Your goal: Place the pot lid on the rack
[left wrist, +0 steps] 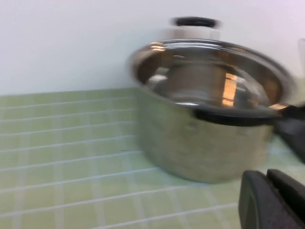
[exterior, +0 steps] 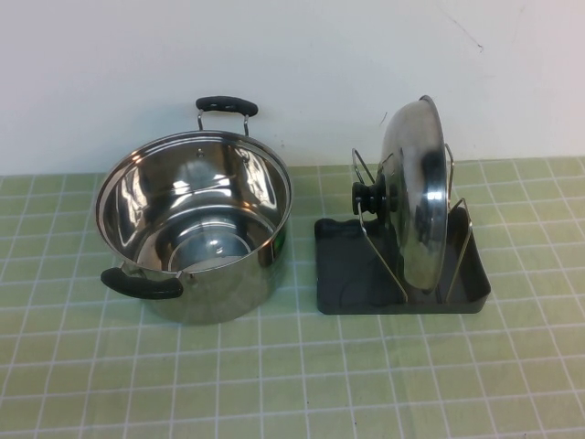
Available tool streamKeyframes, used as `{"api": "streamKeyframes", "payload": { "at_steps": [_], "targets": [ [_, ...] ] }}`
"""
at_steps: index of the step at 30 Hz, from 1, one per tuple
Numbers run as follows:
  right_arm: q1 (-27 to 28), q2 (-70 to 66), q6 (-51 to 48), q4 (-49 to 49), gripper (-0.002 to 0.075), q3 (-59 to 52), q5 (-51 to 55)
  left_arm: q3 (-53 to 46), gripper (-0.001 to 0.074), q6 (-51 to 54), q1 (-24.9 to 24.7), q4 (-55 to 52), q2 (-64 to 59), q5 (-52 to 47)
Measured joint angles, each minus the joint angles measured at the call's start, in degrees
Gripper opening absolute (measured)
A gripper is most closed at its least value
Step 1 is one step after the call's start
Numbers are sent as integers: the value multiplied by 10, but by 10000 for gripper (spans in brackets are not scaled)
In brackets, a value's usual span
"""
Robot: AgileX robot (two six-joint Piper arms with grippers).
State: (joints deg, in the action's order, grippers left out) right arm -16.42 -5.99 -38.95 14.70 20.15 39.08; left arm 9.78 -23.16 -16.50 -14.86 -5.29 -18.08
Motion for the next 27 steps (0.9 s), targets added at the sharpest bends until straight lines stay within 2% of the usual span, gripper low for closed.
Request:
{"api": "streamKeyframes", "payload": {
  "at_steps": [3, 8, 11, 27],
  "targets": [
    [0, 0, 0, 0, -1, 0, 0, -27, -2, 0, 56, 13, 0, 24],
    [0, 0, 0, 0, -1, 0, 0, -80, -2, 13, 96, 58, 18, 31],
    [0, 0, 0, 0, -1, 0, 0, -109, -2, 18, 97, 70, 47, 28],
    [1, 0, 0, 3, -1, -1, 0, -108, -2, 91, 103, 121, 60, 3]
  ]
}}
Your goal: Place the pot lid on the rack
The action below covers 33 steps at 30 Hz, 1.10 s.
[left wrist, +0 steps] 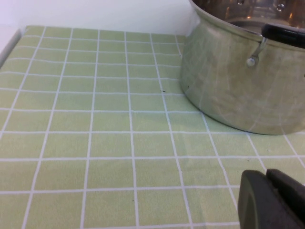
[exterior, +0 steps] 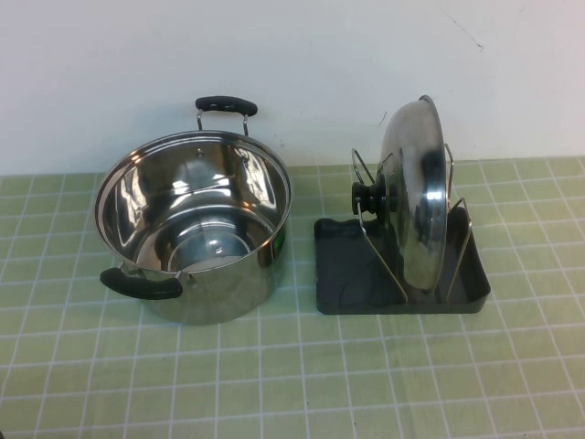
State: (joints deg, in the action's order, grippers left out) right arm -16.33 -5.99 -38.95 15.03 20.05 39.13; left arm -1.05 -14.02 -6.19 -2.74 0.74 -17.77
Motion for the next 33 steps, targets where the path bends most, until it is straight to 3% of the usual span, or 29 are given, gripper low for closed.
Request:
{"api": "streamKeyframes", "payload": {
  "at_steps": [33],
  "targets": [
    [0, 0, 0, 0, -1, 0, 0, 0, -2, 12, 0, 5, 0, 0]
  ]
}}
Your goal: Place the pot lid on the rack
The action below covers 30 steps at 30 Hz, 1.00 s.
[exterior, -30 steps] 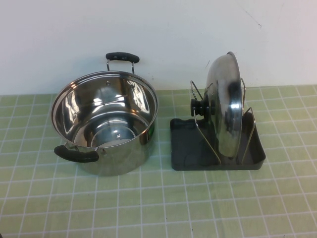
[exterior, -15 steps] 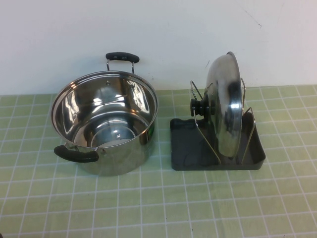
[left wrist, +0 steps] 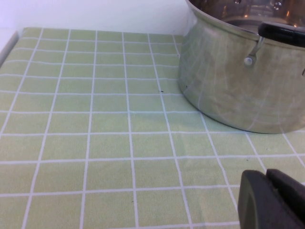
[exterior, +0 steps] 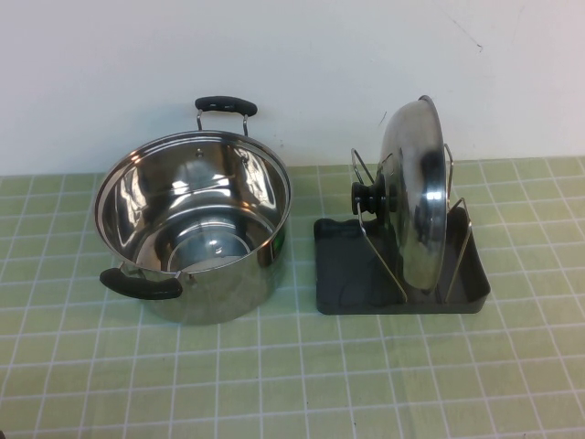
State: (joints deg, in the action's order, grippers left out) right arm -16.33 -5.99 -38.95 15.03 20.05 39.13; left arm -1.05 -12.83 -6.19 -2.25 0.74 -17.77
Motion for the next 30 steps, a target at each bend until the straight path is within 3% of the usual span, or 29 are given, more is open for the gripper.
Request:
{"api": "streamKeyframes", "payload": {
  "at_steps": [6, 11, 16, 21, 30],
  "targets": [
    [0, 0, 0, 1, -1, -6, -10, 0, -2, 0, 0, 0, 0, 0],
    [8, 12, 42, -26, -1, -43, -101, 0, -2, 2, 0, 0, 0, 0],
    [76, 50, 147, -83, -1, -112, -193, 0, -2, 3, 0, 1, 0, 0],
    [159, 67, 193, -100, -1, -167, -209, 0, -2, 3, 0, 1, 0, -1],
    [209, 68, 204, -114, -1, -216, -209, 0, -2, 3, 0, 1, 0, -1]
  ]
}}
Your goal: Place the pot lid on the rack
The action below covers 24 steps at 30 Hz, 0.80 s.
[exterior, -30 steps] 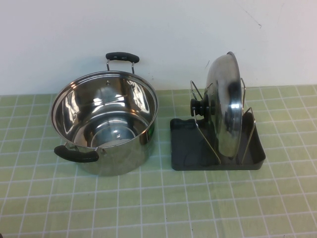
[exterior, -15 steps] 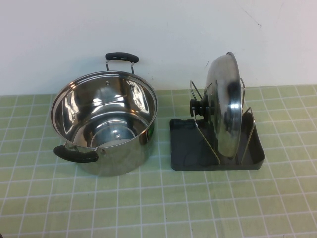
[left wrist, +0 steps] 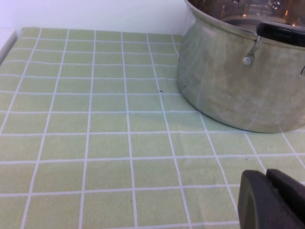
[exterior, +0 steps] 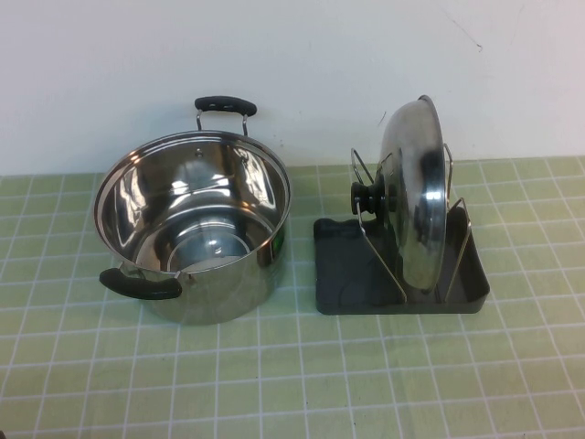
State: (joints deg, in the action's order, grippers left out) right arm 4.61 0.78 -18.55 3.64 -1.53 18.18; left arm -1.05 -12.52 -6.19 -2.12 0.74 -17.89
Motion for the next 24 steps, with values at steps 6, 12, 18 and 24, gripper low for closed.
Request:
{"api": "streamKeyframes", "payload": {
  "at_steps": [6, 12, 18, 24],
  "targets": [
    [1, 0, 29, -15, -1, 0, 12, 0, -2, 0, 0, 0, 0, 0],
    [1, 0, 61, -32, -1, 1, 17, 0, -2, 0, 0, 0, 0, 0],
    [1, 0, 66, -36, -1, 2, 21, 0, -2, -2, 0, 0, 0, 0],
    [1, 0, 73, -36, -1, 2, 22, 0, -2, -2, 0, 0, 0, 0]
  ]
}}
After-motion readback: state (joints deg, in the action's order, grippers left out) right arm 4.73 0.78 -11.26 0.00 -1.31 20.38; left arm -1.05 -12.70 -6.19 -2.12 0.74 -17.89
